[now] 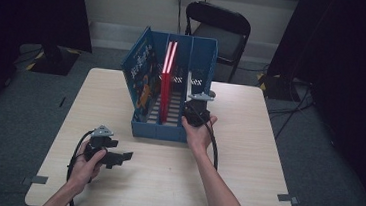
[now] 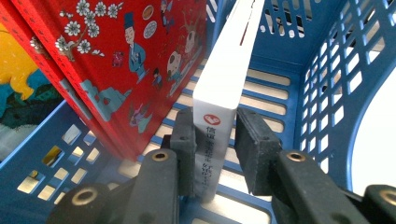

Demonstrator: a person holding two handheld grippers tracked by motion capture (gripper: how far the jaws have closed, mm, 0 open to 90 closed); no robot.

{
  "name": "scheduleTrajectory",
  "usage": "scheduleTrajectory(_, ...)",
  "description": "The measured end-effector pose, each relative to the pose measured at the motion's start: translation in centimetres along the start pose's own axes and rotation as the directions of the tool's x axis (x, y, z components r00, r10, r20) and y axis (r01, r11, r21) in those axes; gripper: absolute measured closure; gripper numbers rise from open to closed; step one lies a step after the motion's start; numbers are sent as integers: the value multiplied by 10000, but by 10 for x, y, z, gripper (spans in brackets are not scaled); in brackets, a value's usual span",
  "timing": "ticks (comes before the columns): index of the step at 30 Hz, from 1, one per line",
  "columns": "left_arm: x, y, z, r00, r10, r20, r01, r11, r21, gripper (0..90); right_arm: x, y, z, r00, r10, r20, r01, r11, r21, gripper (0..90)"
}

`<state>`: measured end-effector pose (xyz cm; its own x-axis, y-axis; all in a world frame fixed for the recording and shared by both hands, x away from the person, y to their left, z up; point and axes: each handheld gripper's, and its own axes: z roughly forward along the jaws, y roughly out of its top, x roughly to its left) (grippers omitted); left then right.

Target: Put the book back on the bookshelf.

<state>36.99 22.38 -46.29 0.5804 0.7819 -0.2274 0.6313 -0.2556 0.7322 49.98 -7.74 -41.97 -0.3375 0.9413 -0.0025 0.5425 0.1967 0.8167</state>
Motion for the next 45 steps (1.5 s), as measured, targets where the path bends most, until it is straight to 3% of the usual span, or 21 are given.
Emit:
scheduleTrajectory(7,-1,0,1,10000,23,45,-23,10000,49,182,-1,2,1,10000,85,31,-85,9999,69,700)
scheduleTrajectory(10,-1,0,1,10000,31,39,-31,10000,29,182,-1,4,0,9996,195,-201,-195,9998,22,690)
scheduleTrajectory(13,0,0,1,10000,11,28,-11,10000,78,183,7,5,0,9998,14,176,-13,10000,-21,693)
scheduleTrajectory(17,0,0,1,10000,8,18,-8,10000,14,183,4,6,1,9999,166,35,-166,9998,-77,691)
scheduleTrajectory(20,0,0,1,10000,4,19,-4,10000,28,184,6,7,1,9999,-49,137,49,10000,33,684)
scheduleTrajectory(23,0,0,0,10000,4,-4,-4,10000,2,184,2,7,2,9998,61,-204,-59,9999,123,645)
scheduleTrajectory(30,2,0,-2,9999,-118,68,119,9999,-46,184,-4,-1,-4,9987,4,-514,-7,10000,-57,528)
scheduleTrajectory(38,5,-3,-8,9995,-147,-275,139,9995,-276,183,-15,0,-26,9916,-431,-1216,379,9983,-451,409)
scheduleTrajectory(42,5,-4,-11,9999,114,-118,-118,9992,-369,170,-22,-1,-40,9901,-620,-1258,526,9956,-774,366)
scheduleTrajectory(45,4,-5,-11,9997,170,-194,-176,9994,-303,164,-30,-3,-50,9869,-488,-1539,357,9956,-866,336)
